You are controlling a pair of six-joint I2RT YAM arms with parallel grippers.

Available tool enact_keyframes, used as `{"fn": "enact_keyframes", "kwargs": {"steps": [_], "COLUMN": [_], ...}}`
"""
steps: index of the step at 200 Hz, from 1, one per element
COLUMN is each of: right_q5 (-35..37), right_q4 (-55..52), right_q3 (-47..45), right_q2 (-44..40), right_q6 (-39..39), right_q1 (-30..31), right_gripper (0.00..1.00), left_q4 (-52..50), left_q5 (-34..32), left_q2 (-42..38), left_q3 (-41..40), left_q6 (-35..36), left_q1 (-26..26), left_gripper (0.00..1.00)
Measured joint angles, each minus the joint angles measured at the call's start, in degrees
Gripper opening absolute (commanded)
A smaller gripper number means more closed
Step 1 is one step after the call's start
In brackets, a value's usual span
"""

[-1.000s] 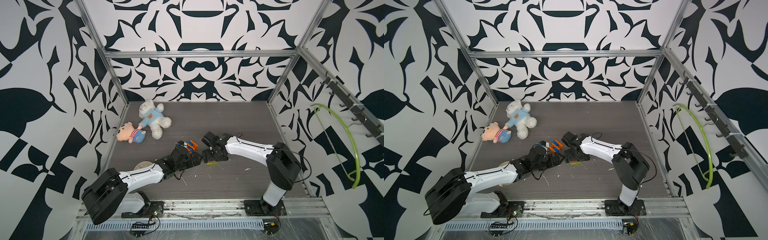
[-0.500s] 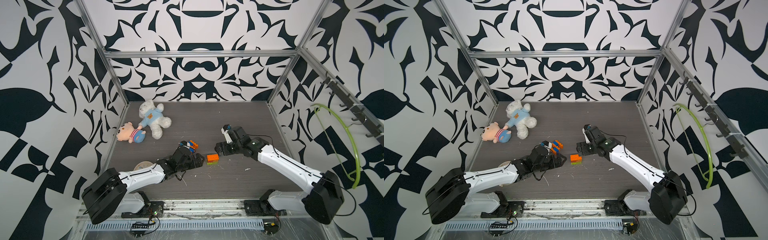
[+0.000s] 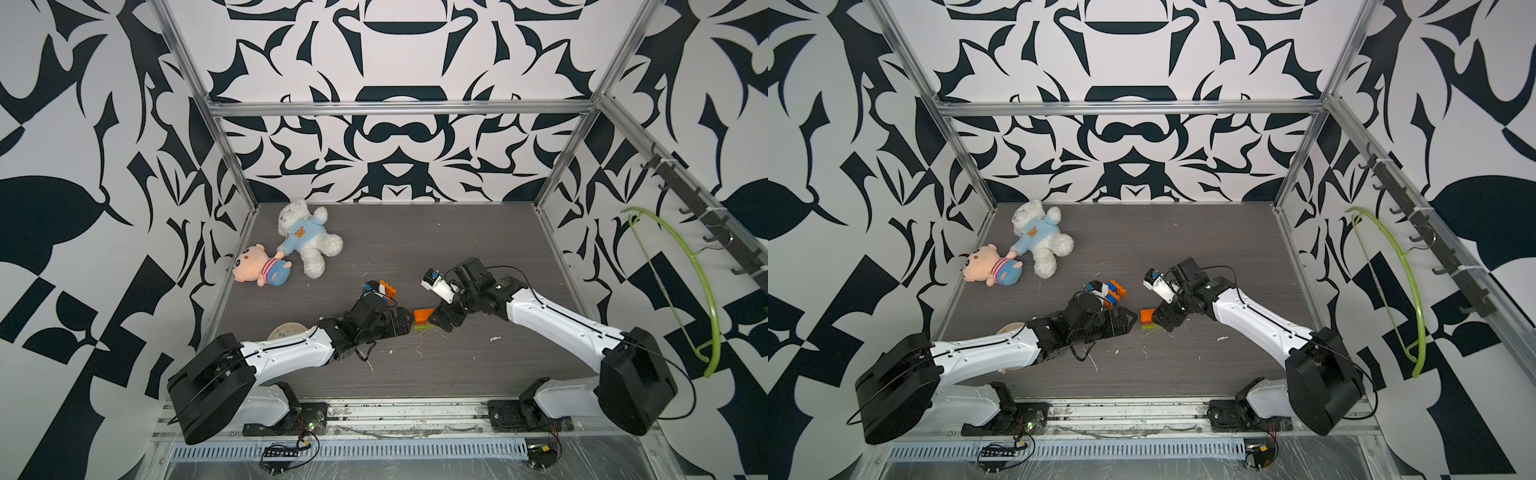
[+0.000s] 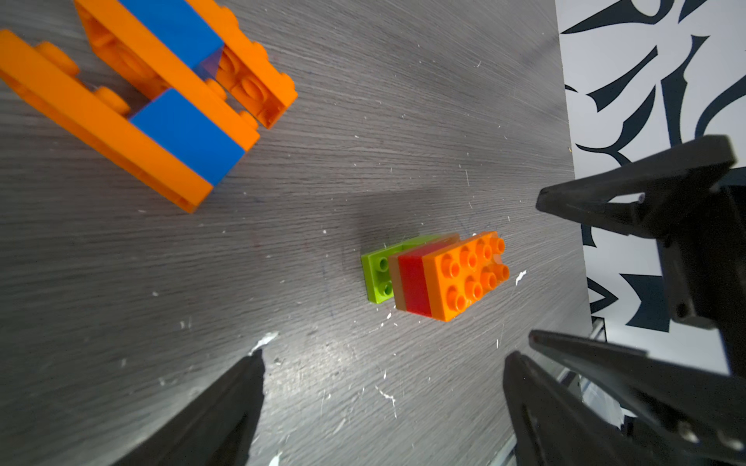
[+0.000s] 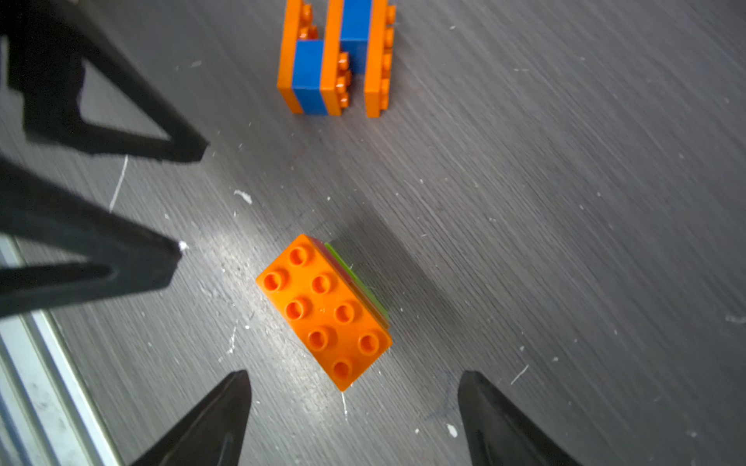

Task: Assemble the number 5 with lego
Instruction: Adjust the lego brick at the center of the board.

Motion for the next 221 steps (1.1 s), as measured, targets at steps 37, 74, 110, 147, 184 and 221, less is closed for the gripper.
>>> {"fn": "enact_keyframes", "kwargs": {"steps": [37, 74, 110, 147, 184, 221], "right_q5": [1.8, 1.2, 0.7, -0.3, -1.6, -3.0], "right_q4": [0.1, 0.5, 3.0, 3.5, 3.5, 3.5], "right_q3": [0.8, 1.2, 1.4, 2.6, 2.9, 3.1], "right_q2": [3.6, 6.7, 8.6, 12.8, 14.4, 15.4], "right_q6": [-5.6, -8.0, -8.4, -9.0, -9.4, -8.3], "right_q1": [0.0, 0.1, 0.4, 0.6, 1.6, 1.9], "right_gripper": [0.84, 0.81, 0.77, 0.7, 0.59, 0.53], "left_q4": [0.2, 0.1, -0.3, -0.8, -0.9, -0.9], "left_q5": [-0.5, -1.2, -1.7, -2.0, -2.1, -2.3], "left_q2": [0.2, 0.7, 0.7, 0.7, 0.7, 0.7], "left_q3": [0.0, 0.0, 0.0, 0.0, 0.0, 0.0], "left_q6": [0.0, -0.1, -0.2, -0.2, -0.2, -0.3], "left_q1": [0.0, 0.0, 0.0, 0.0, 0.0, 0.0], "left_gripper": [0.99, 0.99, 0.99, 0.99, 0.99, 0.99]}}
